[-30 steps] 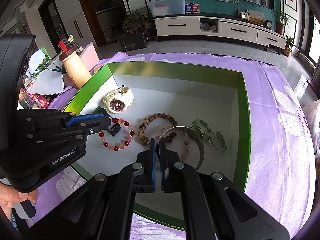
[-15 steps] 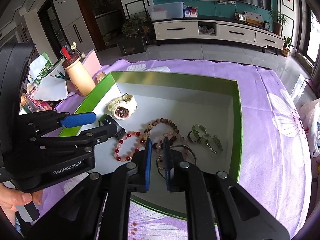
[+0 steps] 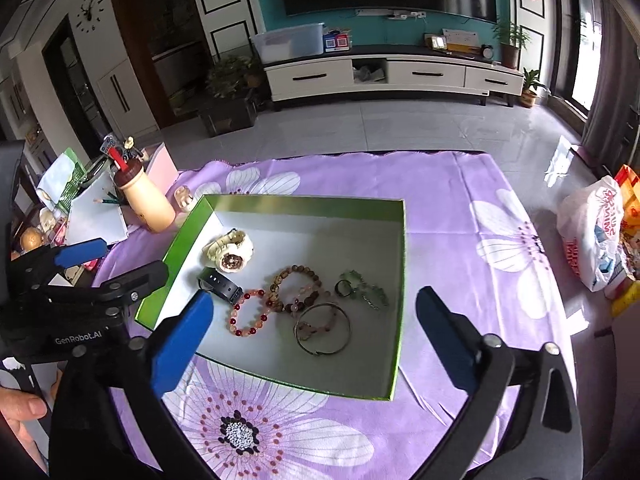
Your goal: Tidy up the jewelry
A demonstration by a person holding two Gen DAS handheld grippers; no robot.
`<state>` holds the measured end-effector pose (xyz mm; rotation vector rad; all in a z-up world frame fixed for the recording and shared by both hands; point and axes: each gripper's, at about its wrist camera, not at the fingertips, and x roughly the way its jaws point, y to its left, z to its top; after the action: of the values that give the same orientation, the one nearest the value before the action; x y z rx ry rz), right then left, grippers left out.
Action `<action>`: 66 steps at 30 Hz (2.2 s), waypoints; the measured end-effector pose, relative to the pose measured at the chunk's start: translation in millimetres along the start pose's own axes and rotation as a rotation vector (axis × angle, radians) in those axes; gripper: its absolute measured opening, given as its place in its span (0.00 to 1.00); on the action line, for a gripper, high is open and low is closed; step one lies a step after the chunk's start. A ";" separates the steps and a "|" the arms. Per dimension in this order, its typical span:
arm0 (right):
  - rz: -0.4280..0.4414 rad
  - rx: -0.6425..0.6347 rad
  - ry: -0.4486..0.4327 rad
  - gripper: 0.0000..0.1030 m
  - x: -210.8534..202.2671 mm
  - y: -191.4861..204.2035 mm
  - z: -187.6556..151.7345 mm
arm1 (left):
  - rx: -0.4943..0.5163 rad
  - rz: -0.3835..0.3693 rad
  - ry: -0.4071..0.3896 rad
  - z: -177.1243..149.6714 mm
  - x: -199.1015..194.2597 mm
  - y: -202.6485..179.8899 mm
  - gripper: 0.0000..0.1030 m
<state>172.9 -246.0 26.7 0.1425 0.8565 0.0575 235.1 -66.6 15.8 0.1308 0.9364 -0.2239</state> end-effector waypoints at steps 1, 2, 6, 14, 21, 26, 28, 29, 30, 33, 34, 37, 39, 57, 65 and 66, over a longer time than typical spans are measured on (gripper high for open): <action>-0.008 0.002 0.006 0.99 -3.6 0.5 1.9 | 0.002 0.001 -0.001 1.8 -6.8 -0.2 0.98; -0.015 0.003 0.013 0.99 -6.6 1.4 3.8 | 0.003 -0.002 0.000 2.6 -11.0 -0.7 0.98; -0.043 0.008 0.028 0.99 -17.8 4.4 9.1 | -0.005 0.002 0.039 9.6 -24.2 -0.9 0.98; -0.057 0.024 0.040 0.99 -29.3 3.7 13.9 | -0.012 0.070 0.068 10.8 -33.4 8.1 0.98; -0.076 0.025 0.060 0.99 -28.7 2.8 14.3 | -0.050 0.097 0.068 13.1 -37.0 20.0 0.98; -0.081 0.029 0.071 0.99 -25.2 1.2 13.1 | -0.052 0.097 0.070 13.4 -37.0 18.4 0.98; -0.084 0.030 0.075 0.99 -23.2 0.3 12.6 | -0.052 0.094 0.072 13.4 -37.0 16.9 0.98; -0.085 0.029 0.076 0.99 -22.5 0.4 12.4 | -0.049 0.098 0.072 13.5 -36.8 15.5 0.98; -0.085 0.030 0.079 0.99 -21.2 0.2 12.1 | -0.046 0.102 0.072 13.6 -36.5 14.2 0.98; -0.085 0.031 0.082 0.99 -19.1 -0.8 11.5 | -0.034 0.109 0.074 13.5 -34.2 10.3 0.98; -0.086 0.031 0.083 0.99 -18.4 -0.6 11.3 | -0.030 0.112 0.074 13.4 -33.5 9.1 0.98; -0.089 0.031 0.086 0.99 -15.9 -1.2 11.3 | -0.028 0.111 0.080 13.6 -30.1 7.8 0.98; -0.089 0.030 0.088 0.99 -14.8 -1.5 10.9 | -0.025 0.118 0.082 13.3 -28.2 6.3 0.98; -0.092 0.029 0.089 0.99 -12.3 -2.4 10.5 | -0.005 0.132 0.100 12.1 -20.6 0.0 0.98; -0.093 0.028 0.091 0.99 -11.2 -1.7 10.4 | -0.003 0.137 0.097 12.2 -20.4 -0.6 0.98; -0.094 0.027 0.090 0.99 -11.4 -1.6 10.3 | -0.003 0.139 0.098 12.1 -20.4 -0.8 0.98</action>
<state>173.2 -249.9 41.6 0.1256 0.9527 -0.0362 232.6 -67.1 39.4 0.2045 1.0204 -0.0885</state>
